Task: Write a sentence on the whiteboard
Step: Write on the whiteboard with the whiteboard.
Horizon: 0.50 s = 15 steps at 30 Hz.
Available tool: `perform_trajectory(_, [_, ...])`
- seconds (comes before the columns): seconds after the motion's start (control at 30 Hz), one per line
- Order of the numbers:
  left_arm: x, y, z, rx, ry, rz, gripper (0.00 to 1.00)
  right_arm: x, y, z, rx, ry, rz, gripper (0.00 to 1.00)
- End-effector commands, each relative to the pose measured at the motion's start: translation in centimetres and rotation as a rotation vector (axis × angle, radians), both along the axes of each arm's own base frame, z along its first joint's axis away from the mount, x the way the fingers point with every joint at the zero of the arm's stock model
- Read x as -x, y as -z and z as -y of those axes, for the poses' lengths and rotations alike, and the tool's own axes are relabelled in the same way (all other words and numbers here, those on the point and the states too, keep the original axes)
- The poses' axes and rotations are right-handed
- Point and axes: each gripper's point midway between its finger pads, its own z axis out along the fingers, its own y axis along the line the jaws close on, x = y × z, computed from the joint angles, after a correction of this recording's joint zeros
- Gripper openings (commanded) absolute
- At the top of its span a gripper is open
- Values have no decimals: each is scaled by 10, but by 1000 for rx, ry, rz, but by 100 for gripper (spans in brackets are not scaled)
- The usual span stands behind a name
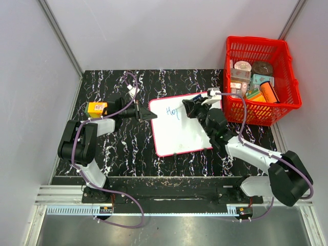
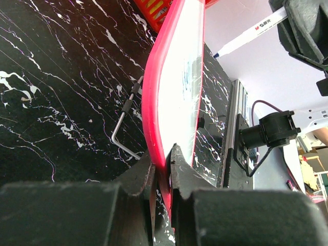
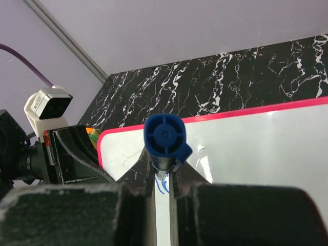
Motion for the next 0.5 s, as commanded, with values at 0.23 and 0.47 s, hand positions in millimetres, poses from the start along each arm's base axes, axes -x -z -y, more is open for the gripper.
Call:
perform_trajectory(0.23, [-10,12,5,-91,-17,171,0,-18,-13,0,32,36,36,0])
perform_trajectory(0.47, [-10,12,6,-92,-15,174,0,-25,-2,3,48,60,13,0])
